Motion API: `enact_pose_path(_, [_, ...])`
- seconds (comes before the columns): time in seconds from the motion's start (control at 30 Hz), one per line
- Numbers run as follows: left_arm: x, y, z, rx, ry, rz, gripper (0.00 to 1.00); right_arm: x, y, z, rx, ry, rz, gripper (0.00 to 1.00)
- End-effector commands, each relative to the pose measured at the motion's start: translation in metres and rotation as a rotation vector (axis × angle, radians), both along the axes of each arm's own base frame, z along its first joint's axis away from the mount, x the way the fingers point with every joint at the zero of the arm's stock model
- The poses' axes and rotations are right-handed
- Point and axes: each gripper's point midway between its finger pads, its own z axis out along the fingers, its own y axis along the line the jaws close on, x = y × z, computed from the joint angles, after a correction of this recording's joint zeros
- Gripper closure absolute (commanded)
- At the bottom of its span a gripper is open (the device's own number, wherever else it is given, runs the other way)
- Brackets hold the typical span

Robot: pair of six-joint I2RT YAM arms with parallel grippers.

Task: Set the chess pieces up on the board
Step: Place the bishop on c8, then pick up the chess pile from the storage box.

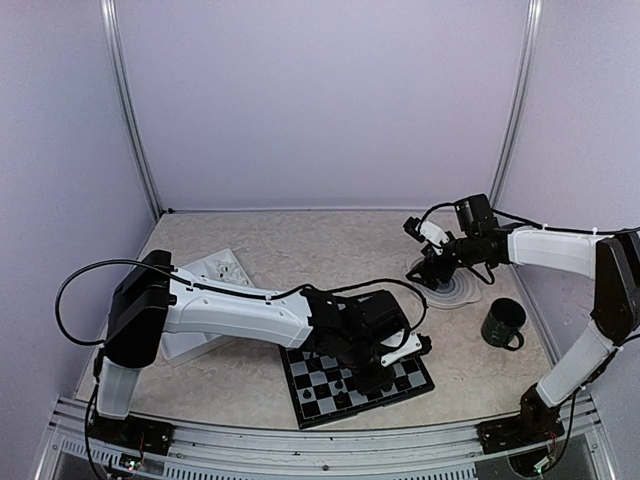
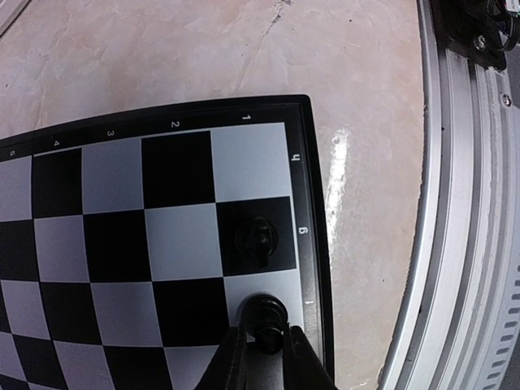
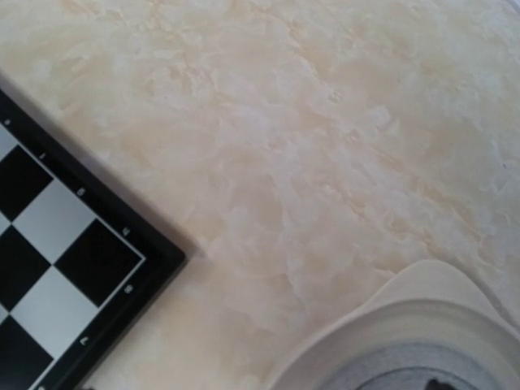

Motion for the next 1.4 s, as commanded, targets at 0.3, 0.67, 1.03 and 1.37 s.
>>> enact_pose_path(0.3, [0.015,0.017,0.084,-0.143,-0.107,0.077,0.70,0.001,0.000,-0.004,0.006,0.028,0.008,0.13])
enact_pose_path(0.67, [0.166,0.235,0.097,-0.077,-0.200,0.963,0.69,-0.001,0.003,-0.009,0.010,0.055,0.025,0.14])
enact_pose_path(1.03, [0.207,0.383,0.050,0.000,-0.128,1.323,0.76,-0.003,0.004,-0.009,0.011,0.060,0.032,0.14])
enact_pose_path(1.37, [0.244,0.417,0.035,0.090,-0.131,1.346,0.71,-0.004,0.005,-0.010,0.014,0.069,0.043,0.15])
